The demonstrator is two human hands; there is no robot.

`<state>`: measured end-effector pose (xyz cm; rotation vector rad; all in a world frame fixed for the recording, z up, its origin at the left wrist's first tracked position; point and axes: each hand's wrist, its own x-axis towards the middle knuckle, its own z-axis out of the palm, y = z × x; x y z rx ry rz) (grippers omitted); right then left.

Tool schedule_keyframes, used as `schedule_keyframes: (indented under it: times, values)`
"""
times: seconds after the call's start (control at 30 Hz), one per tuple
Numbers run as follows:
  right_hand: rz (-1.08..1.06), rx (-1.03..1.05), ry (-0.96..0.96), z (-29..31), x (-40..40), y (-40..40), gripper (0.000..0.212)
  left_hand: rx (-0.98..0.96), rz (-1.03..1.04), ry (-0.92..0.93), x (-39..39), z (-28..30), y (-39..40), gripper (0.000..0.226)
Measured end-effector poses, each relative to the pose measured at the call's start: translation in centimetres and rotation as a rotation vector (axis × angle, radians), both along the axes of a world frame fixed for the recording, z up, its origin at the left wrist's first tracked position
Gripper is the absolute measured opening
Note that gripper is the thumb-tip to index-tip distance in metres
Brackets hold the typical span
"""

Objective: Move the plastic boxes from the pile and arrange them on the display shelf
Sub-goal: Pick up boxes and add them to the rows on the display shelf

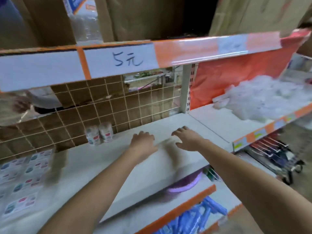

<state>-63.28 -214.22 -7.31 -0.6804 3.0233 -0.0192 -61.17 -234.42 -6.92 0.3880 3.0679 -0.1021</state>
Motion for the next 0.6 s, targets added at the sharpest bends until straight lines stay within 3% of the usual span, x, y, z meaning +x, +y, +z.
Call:
schedule_keyframes:
  times: [0.2,0.6]
  values:
    - [-0.262,-0.067,0.032,1.2,0.3,14.2,0.055,0.001,-0.146,-0.020,-3.4,1.3,13.9,0.055]
    - [-0.549,-0.002,0.088,5.6,-1.9,38.9,0.061,0.063,-0.388,0.060,-9.2,5.0,40.0,0.057]
